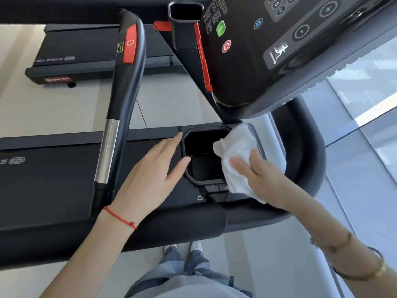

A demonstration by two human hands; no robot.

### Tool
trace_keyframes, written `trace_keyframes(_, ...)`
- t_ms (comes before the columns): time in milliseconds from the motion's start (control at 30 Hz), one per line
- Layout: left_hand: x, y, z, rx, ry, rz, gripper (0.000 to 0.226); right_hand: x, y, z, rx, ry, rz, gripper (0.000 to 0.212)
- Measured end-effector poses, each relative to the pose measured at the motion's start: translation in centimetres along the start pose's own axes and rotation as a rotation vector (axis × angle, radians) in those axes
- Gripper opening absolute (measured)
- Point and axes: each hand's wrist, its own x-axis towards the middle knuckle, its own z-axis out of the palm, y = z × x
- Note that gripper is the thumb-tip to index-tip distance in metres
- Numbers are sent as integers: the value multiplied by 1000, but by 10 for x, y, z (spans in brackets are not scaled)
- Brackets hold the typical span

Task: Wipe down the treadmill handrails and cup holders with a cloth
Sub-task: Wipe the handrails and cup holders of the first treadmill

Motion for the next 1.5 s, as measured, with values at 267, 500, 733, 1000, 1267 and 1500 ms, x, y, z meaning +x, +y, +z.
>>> trace_keyframes(267, -1, 0, 3, -18, 3, -17, 62, 10, -25, 3, -181, 48, -99, 68)
trace_keyframes(500, 0, 1, 2, -33, -1, -9, 63, 2, -21, -3, -334, 124, -288, 61)
trace_keyframes(733, -2, 3, -1, 4, 0, -24, 62, 11, -21, -10, -410, 124, -405, 65)
trace_keyframes(1000, -8, 3, -9, 10, 69, -47, 49, 51, -45, -20, -472, -26, -576, 54)
trace_keyframes(1267, -13, -2, -10, 51, 92, -91, 33, 64, -67, -17, -388, -210, -644, 51)
trace_keyframes(1500, -1, 8, -17, 48, 63, -5, 43, 19, -33, -32, -406, -284, -528, 53)
